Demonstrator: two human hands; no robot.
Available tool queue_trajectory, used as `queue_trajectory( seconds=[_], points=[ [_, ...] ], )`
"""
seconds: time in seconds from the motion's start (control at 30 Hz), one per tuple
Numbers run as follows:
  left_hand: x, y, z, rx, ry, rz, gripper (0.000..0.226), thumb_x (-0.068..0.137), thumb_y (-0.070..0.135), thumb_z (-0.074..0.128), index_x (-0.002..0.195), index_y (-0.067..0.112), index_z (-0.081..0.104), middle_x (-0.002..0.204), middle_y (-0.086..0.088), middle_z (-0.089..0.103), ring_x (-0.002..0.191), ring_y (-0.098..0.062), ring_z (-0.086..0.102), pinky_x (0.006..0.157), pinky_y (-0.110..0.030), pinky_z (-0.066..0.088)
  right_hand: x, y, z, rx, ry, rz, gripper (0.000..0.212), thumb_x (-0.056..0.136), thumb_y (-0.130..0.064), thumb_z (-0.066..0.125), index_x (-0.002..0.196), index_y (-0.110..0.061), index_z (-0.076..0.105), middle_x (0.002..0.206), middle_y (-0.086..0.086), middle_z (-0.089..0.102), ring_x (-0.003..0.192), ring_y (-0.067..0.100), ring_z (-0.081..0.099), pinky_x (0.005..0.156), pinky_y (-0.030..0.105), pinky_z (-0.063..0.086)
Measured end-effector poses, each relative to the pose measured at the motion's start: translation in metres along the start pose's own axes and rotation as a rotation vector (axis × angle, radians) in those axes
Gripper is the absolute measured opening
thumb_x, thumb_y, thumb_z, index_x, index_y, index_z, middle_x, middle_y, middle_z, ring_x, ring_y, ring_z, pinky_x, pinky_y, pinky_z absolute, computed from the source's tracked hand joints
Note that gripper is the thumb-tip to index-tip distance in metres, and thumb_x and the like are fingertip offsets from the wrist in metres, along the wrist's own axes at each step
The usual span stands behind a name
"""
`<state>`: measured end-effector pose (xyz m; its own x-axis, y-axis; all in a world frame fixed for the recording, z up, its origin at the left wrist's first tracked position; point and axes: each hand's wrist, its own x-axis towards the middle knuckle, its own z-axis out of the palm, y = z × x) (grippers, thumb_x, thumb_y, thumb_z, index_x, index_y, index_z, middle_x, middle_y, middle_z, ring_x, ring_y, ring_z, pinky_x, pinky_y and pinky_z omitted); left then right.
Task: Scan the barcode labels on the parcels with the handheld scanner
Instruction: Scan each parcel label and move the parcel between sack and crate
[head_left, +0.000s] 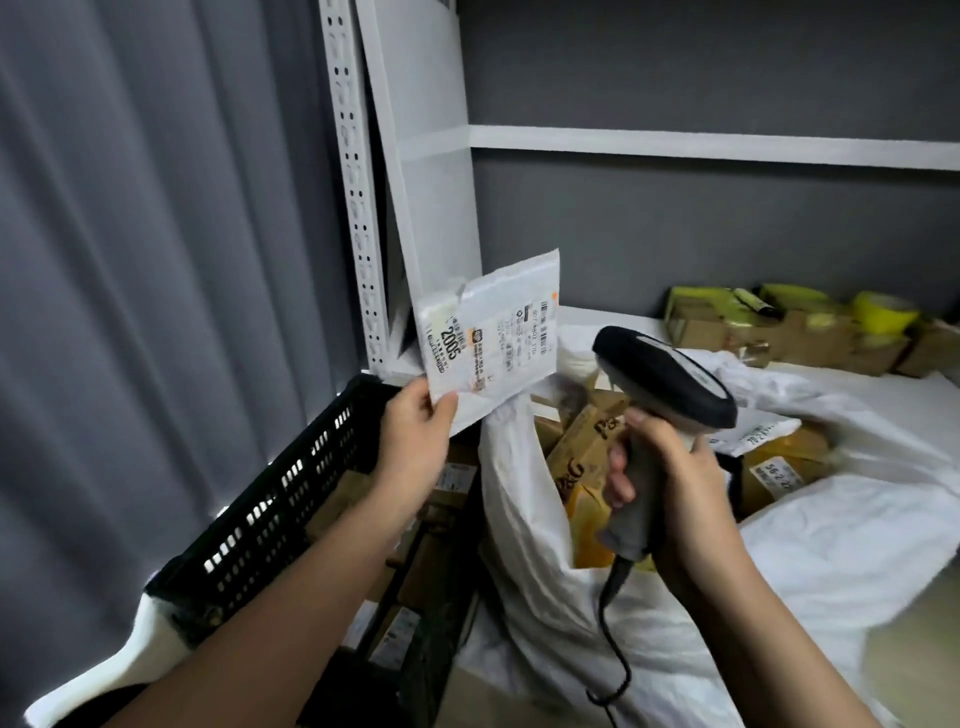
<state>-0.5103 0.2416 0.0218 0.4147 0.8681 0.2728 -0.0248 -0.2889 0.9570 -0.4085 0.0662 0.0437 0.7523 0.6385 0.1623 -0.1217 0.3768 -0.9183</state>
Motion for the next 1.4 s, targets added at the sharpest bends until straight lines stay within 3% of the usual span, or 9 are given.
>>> queue_trajectory(
  seconds=[0.1,0.23,0.5,0.67,0.73,0.87,1.1,1.2,1.4],
  points=[
    [0.007,0.014,0.042,0.236,-0.128,0.142,0.018,0.090,0.009,0.056,0.101,0.004,0.069,0.097,-0.009,0.072,0.089,-0.025,0.067,0.082,-0.037,0.055,0.005,-0.017,-0.031,0.079,0.099,-0.009,0.004,0.095,-0.012,0.052,0.092,-0.012,0.049,0.056,0.006,0.043,0.039,0.015,0.034,0.044,0.024,0.028],
    [0.006,0.029,0.103,0.594,-0.281,0.352,0.020,0.093,0.014,0.051,0.101,0.009,0.069,0.094,-0.012,0.070,0.086,-0.030,0.062,0.065,-0.033,0.043,0.004,-0.040,-0.063,0.109,0.171,-0.034,0.013,0.097,-0.012,0.047,0.085,-0.016,0.048,0.055,0.003,0.043,0.038,0.012,0.034,0.040,0.020,0.030],
    [-0.004,0.027,0.206,1.180,-0.635,0.585,0.042,0.088,-0.004,0.044,0.124,0.014,0.058,0.115,-0.014,0.062,0.101,-0.034,0.063,0.070,-0.039,0.049,-0.002,-0.063,-0.108,0.164,0.278,-0.076,0.014,0.096,-0.014,0.050,0.083,-0.016,0.047,0.057,0.003,0.043,0.042,0.013,0.034,0.043,0.021,0.029],
    [0.011,0.006,0.227,1.171,-0.926,0.235,0.065,0.098,0.022,0.043,0.153,0.022,0.009,0.155,-0.013,0.024,0.140,-0.035,0.028,0.110,-0.050,0.027,-0.002,-0.062,-0.113,0.159,0.276,-0.046,0.011,0.095,-0.014,0.050,0.085,-0.014,0.047,0.057,0.003,0.043,0.041,0.012,0.034,0.041,0.021,0.030],
    [0.023,0.003,0.216,0.967,-0.952,0.145,0.071,0.097,0.031,0.046,0.154,0.021,0.003,0.159,-0.012,0.013,0.145,-0.032,0.020,0.117,-0.048,0.020,-0.001,-0.058,-0.108,0.149,0.234,-0.015,0.009,0.095,-0.015,0.051,0.091,-0.012,0.044,0.058,0.004,0.042,0.041,0.012,0.034,0.040,0.023,0.030],
    [0.038,0.013,0.151,0.735,-0.737,0.314,0.042,0.094,0.027,0.055,0.135,0.021,0.050,0.131,-0.006,0.058,0.117,-0.023,0.057,0.099,-0.037,0.046,-0.004,-0.046,-0.080,0.144,0.080,0.085,0.011,0.094,-0.016,0.052,0.088,-0.011,0.044,0.058,0.004,0.041,0.040,0.012,0.034,0.039,0.023,0.031],
    [0.044,-0.017,-0.030,0.863,-0.252,0.259,0.015,0.093,0.031,0.055,0.095,0.024,0.068,0.087,0.006,0.068,0.079,-0.013,0.061,0.071,-0.033,0.051,-0.017,0.005,0.013,0.049,-0.283,0.271,0.013,0.096,-0.014,0.052,0.086,-0.011,0.044,0.055,0.005,0.043,0.040,0.015,0.035,0.039,0.023,0.032],
    [0.045,-0.066,-0.095,1.004,-0.303,0.028,0.014,0.092,0.032,0.055,0.096,0.024,0.066,0.089,0.007,0.066,0.088,-0.019,0.064,0.076,-0.036,0.052,-0.020,0.047,0.055,-0.045,-0.370,0.338,0.016,0.096,-0.011,0.052,0.082,-0.008,0.045,0.052,0.005,0.045,0.039,0.016,0.036,0.038,0.023,0.032],
    [0.032,-0.159,-0.143,1.212,-0.744,-0.389,0.043,0.092,0.039,0.055,0.127,0.013,0.053,0.126,-0.009,0.059,0.112,-0.026,0.057,0.090,-0.029,0.047,-0.004,0.144,0.105,-0.228,-0.363,0.512,0.020,0.094,-0.014,0.060,0.105,-0.005,0.046,0.054,0.004,0.051,0.040,0.015,0.042,0.039,0.024,0.036]
  ],
)
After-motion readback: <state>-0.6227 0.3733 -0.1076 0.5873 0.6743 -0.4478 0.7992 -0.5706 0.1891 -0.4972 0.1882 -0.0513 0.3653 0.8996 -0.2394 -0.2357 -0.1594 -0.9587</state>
